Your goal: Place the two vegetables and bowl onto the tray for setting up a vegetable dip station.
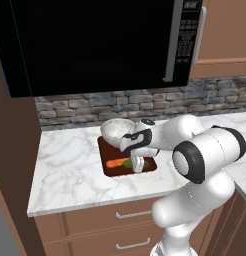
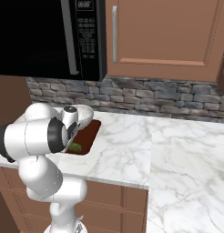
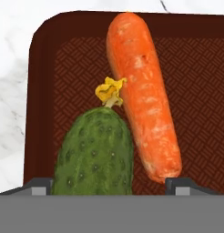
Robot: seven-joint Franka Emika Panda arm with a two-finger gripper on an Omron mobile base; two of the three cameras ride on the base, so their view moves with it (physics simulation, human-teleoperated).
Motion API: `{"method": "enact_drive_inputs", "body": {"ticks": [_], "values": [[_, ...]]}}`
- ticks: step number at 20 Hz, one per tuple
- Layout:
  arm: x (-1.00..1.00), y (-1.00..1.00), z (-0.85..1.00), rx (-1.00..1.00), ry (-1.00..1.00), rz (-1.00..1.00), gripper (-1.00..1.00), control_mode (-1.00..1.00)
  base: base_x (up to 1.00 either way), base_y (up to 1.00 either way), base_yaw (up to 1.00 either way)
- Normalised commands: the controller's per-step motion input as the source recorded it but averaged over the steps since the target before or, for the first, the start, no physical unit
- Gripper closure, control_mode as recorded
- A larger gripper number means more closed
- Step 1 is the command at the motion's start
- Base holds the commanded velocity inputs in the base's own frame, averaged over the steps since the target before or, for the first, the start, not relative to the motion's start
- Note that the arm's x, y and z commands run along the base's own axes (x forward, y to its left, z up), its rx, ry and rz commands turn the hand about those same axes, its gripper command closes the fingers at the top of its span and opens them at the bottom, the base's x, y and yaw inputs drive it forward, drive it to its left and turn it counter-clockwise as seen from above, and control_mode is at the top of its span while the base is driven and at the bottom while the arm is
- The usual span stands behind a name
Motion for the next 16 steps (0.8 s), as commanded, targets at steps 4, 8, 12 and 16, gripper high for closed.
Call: {"method": "enact_drive_inputs", "body": {"ticks": [4,8,12,16], "values": [[-0.05,0.01,-0.02,0.02,0.00,0.00,-1.00,-1.00,0.00,0.00,0.00],[-0.05,0.00,0.00,0.00,-0.03,0.02,-1.00,-1.00,0.00,0.00,0.00],[-0.03,0.00,0.07,0.00,-0.04,0.03,-1.00,-1.00,0.00,0.00,0.00],[-0.07,0.02,0.18,0.00,-0.01,0.02,-1.00,-1.00,0.00,0.00,0.00]]}}
